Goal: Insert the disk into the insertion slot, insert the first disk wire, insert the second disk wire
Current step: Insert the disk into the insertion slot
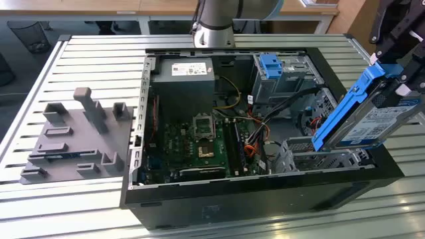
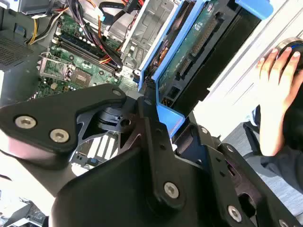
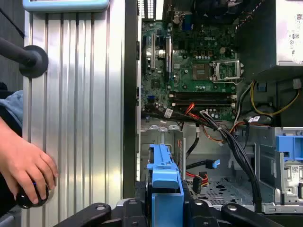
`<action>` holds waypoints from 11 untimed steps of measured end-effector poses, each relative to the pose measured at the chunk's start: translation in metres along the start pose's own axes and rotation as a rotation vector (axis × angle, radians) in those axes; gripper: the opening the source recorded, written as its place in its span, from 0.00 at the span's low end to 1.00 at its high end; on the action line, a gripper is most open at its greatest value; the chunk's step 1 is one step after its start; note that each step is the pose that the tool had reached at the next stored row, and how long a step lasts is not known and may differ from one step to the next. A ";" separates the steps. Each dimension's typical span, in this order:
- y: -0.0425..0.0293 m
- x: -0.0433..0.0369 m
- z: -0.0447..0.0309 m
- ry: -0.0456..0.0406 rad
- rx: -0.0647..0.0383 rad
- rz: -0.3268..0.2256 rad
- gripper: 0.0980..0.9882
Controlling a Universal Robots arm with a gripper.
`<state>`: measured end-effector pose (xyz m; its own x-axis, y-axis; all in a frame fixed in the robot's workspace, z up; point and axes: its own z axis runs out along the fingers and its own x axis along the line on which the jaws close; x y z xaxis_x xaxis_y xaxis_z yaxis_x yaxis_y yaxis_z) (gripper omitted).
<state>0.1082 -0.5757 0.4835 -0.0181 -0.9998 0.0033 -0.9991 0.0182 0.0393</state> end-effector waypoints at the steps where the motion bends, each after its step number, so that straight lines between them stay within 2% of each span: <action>1: 0.0000 0.0000 0.0000 0.0000 0.000 0.000 0.30; 11: 0.0005 0.0000 0.0001 0.0000 0.001 0.000 0.30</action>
<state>0.1076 -0.5757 0.4835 -0.0181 -0.9998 0.0033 -0.9991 0.0182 0.0386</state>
